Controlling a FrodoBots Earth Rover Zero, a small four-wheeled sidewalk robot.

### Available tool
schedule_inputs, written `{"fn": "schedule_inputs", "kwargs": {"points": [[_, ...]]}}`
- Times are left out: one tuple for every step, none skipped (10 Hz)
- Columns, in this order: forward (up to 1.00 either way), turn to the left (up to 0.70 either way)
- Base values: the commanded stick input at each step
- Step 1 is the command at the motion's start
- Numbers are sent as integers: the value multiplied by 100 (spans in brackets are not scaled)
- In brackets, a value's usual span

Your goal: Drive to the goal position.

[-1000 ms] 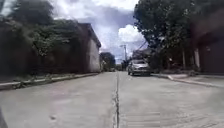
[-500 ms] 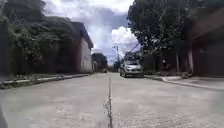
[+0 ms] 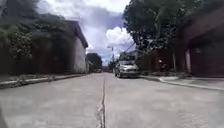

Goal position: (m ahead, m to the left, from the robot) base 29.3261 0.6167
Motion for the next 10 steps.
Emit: {"fn": "schedule_inputs", "kwargs": {"points": [[70,0],[70,0],[70,0],[70,0],[70,0],[70,0],[70,0],[70,0],[70,0],[70,0]]}}
